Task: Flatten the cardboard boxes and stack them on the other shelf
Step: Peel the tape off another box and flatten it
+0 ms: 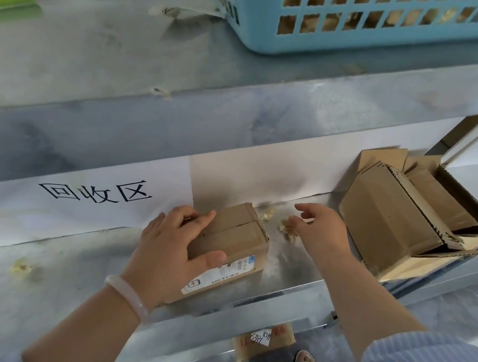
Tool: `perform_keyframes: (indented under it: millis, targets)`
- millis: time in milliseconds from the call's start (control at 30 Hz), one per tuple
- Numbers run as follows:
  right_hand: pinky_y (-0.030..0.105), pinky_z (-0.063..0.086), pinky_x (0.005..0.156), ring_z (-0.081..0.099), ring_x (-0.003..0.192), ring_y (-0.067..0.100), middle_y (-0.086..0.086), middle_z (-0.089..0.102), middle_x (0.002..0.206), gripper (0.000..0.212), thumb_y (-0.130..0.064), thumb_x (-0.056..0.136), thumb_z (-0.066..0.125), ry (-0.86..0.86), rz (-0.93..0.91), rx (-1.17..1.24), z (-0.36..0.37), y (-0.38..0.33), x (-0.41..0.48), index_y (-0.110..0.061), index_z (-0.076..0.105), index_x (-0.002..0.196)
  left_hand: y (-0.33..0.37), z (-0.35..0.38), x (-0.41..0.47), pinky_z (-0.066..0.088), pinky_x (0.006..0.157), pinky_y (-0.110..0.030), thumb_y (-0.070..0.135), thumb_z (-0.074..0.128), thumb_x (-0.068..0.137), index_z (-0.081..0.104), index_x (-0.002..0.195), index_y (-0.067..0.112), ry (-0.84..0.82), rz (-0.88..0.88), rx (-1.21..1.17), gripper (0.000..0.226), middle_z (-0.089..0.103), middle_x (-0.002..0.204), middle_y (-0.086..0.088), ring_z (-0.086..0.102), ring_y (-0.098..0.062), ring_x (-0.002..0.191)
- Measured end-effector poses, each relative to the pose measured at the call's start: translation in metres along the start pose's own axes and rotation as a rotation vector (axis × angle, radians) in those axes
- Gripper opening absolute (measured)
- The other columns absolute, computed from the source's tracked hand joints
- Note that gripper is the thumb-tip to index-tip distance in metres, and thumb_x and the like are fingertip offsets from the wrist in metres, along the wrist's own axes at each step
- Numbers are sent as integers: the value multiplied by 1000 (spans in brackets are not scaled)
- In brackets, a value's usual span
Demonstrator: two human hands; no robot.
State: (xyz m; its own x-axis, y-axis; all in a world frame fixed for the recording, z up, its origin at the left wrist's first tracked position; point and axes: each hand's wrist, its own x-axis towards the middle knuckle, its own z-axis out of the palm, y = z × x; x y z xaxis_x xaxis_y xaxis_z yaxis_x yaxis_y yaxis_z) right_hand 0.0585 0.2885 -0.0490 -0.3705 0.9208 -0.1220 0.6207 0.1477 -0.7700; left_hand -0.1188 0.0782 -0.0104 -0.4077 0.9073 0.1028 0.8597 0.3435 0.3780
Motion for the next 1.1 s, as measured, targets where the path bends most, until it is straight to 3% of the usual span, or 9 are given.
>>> perform_keyframes:
  millis: [67,133,300,367,467,600,800,967,1100]
  targets:
    - [16,42,61,61,77,1,-11,65,100,24,-33,90,65,-6,-54,32,2,-8,-7,-33,65,113,-4,-6,-1,20,113,-38,58,53,87,53,134,32,50,-1,-12,54,50,129,12,45,-11,122]
    - [17,45,60,63,71,0,-16,68,86,12,-36,89,64,-10,-113,104,6,-18,-18,-40,67,100,-11,-11,-8,31,108,-39,37,62,89,62,125,29,175,-45,-27,37,54,125,9,48,-16,120]
    - [32,55,74,67,75,6,-18,70,79,13,-32,86,66,-161,-211,139,17,-35,-37,-44,65,83,-33,-12,-34,47,75,-27,25,59,90,57,98,32,309,-403,-262,10,54,101,7,57,-15,91]
    - [33,57,72,68,73,10,-15,71,77,20,-24,88,64,-201,-218,110,17,-39,-37,-42,65,79,-42,-10,-40,49,66,-26,16,60,90,57,83,29,335,-497,-421,16,61,89,6,62,-13,80]
    - [33,61,68,71,70,20,-4,72,75,39,-3,93,53,-303,-185,187,16,-41,-36,-33,69,74,-49,-14,-48,59,69,-36,2,59,89,63,74,23,357,-591,-650,26,68,71,7,67,-8,68]
    - [44,59,78,71,73,21,-2,72,78,31,-5,85,65,-302,-192,195,17,-42,-36,-35,72,78,-56,-18,-54,58,71,-30,2,66,84,69,73,25,275,-588,-667,26,71,73,5,67,-12,71]
    - [17,48,66,64,74,-2,-23,69,79,33,-19,77,74,-356,-294,21,12,-52,-39,-51,68,79,-57,-30,-60,44,60,-5,2,70,81,70,76,30,188,-491,-644,28,69,86,9,62,8,75]
    - [32,55,70,66,71,7,-14,71,77,19,-31,68,84,-367,-284,-113,4,-61,-42,-42,69,70,-58,-40,-61,37,70,-1,13,76,78,78,80,13,49,-399,-515,3,57,108,4,54,4,89]
    - [29,55,82,65,73,-3,-17,67,86,29,-33,68,86,-439,-352,-143,0,-62,-45,-54,68,78,-53,-42,-63,48,88,-16,14,80,73,73,103,16,16,-371,-595,31,51,113,3,55,-2,99]
